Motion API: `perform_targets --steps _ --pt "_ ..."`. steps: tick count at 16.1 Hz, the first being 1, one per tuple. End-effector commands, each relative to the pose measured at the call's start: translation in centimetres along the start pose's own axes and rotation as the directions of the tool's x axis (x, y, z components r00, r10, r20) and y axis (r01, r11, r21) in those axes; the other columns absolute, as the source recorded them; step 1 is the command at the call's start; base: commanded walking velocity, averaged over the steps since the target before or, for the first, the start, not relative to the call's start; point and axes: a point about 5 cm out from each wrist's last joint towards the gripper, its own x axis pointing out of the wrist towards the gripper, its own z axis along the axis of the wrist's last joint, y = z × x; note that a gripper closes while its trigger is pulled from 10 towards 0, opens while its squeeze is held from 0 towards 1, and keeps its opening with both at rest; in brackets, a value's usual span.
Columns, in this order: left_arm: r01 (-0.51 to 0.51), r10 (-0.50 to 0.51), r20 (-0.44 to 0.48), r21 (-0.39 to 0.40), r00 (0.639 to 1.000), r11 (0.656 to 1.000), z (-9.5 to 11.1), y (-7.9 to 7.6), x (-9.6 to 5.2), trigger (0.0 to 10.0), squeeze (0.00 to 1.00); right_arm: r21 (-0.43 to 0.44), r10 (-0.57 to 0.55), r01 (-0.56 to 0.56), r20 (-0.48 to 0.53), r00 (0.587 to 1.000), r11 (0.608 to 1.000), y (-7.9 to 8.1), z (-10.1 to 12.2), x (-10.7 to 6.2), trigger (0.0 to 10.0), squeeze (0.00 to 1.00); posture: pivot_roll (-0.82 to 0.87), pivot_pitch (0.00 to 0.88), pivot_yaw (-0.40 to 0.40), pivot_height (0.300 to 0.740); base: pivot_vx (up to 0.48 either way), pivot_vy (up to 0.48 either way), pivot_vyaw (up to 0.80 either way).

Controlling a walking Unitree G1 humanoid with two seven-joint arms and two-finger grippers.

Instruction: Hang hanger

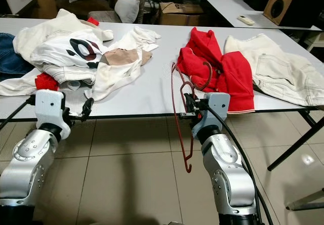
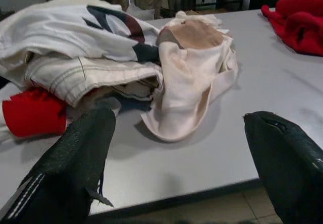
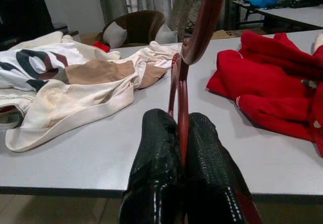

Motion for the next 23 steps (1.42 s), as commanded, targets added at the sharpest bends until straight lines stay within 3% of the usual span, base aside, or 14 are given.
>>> perform_targets --steps 1,4,10,13,17,23 --pt "0.010 -0.010 0.004 0.011 1.000 1.000 0.32 -0.29 0.02 10.0 0.00 -0.002 0.005 -0.005 0.020 1.000 1.000 0.00 0.36 0.00 10.0 0.00 -0.04 0.000 -0.064 0.740 0.000 0.000 0.00" --pt "0.021 -0.022 0.021 0.002 1.000 1.000 0.53 -0.34 -0.01 10.0 0.00 -0.108 0.051 -0.052 -0.019 0.999 0.993 0.47 0.13 0.19 10.0 0.00 -0.04 0.000 -0.067 0.740 0.085 0.000 0.27" --pt "0.023 -0.023 0.023 -0.002 0.999 1.000 0.61 -0.25 0.09 10.0 0.00 -0.038 0.043 -0.043 -0.004 0.999 0.998 0.48 0.15 0.24 10.0 0.00 -0.04 0.000 -0.068 0.740 0.384 0.000 0.27" --pt "0.033 -0.033 0.022 0.001 0.999 0.999 0.61 -0.30 0.12 10.0 0.00 -0.061 0.047 -0.047 -0.003 0.999 0.997 0.58 0.07 0.12 10.0 0.00 -0.04 0.000 -0.065 0.740 0.388 0.000 -0.79" --pt "0.049 -0.050 0.021 0.010 0.999 0.999 0.58 -0.41 0.15 10.0 0.00 -0.035 0.039 -0.038 0.005 0.999 0.999 0.51 0.09 -0.02 10.0 0.00 -0.05 0.000 -0.058 0.740 0.338 0.000 0.00" --pt "0.064 -0.065 0.029 0.013 0.997 0.998 0.61 -0.52 0.13 10.0 0.00 -0.030 0.028 -0.028 -0.001 1.000 0.999 0.41 -0.05 -0.19 10.0 0.00 -0.04 0.000 -0.057 0.740 0.041 0.000 0.00"
